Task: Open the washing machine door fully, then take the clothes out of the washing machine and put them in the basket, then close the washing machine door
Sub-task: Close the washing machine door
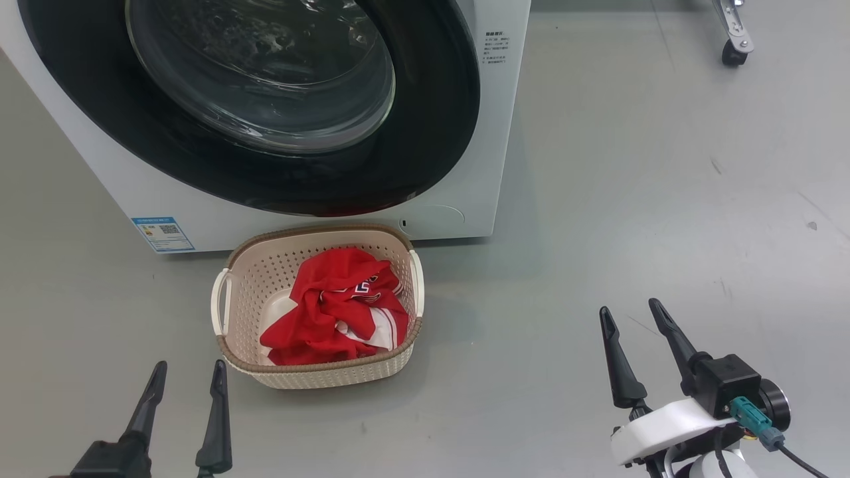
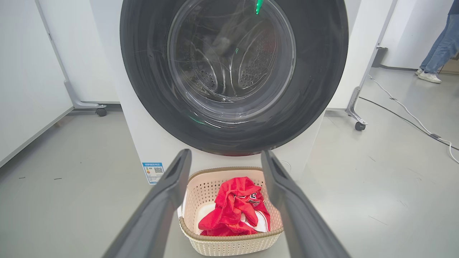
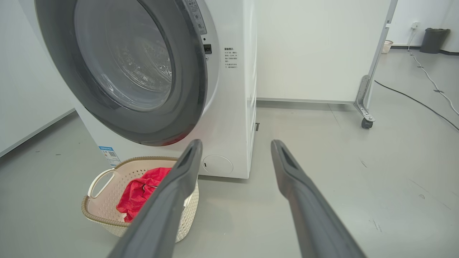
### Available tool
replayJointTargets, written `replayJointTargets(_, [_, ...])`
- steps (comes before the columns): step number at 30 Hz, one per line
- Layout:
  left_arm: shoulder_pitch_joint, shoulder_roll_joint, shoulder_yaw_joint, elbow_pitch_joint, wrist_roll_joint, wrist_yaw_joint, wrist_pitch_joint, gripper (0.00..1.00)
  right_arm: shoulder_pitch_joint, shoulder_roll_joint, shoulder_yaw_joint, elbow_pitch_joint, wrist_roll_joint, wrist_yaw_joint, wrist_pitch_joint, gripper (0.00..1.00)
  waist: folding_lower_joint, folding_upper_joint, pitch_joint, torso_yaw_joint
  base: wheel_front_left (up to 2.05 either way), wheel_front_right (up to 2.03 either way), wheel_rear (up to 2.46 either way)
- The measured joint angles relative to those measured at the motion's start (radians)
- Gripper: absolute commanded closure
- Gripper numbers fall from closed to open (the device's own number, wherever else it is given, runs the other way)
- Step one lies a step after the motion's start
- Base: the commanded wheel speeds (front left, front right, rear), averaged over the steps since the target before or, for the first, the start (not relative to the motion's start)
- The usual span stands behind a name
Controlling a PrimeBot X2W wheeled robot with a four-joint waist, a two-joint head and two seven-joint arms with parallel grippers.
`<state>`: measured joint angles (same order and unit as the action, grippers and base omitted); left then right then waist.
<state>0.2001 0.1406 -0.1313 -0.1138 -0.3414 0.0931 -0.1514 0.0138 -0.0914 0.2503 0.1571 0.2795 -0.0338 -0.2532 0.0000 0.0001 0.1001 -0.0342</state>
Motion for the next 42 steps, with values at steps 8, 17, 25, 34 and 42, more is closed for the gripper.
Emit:
replayJointTargets(8, [0.001, -0.013, 0.000, 0.007, 0.010, 0.007, -0.001, 0.00, 0.004, 0.000, 0.001, 0.000, 0.000, 0.000, 0.000, 0.00, 0.0000, 0.0000, -0.007, 0.000, 0.00, 0.00, 0.00])
replayJointTargets(17, [0.005, -0.022, -0.002, 0.012, 0.018, 0.007, -0.001, 0.00, 0.015, 0.000, 0.001, 0.000, 0.001, 0.000, 0.000, 1.00, 0.0000, 0.0000, -0.012, -0.003, 0.00, 0.00, 0.00])
replayJointTargets(25, [0.004, -0.026, -0.015, 0.013, 0.028, 0.011, 0.001, 0.00, 0.015, -0.006, -0.001, 0.000, 0.001, 0.006, 0.000, 1.00, 0.0000, 0.0000, -0.013, 0.003, 0.00, 0.00, 0.00])
replayJointTargets(34, [0.001, -0.031, -0.026, 0.008, 0.036, 0.014, 0.002, 0.00, -0.026, -0.039, -0.001, -0.004, 0.001, 0.024, 0.011, 1.00, 0.0000, 0.0000, -0.005, 0.023, 0.00, 0.00, 0.00])
replayJointTargets(42, [-0.012, -0.040, -0.044, -0.008, 0.047, 0.014, 0.002, 0.00, -0.155, -0.057, 0.011, -0.002, -0.011, 0.067, 0.035, 1.00, 0.0000, 0.0000, 0.018, 0.060, 0.00, 0.00, 0.00])
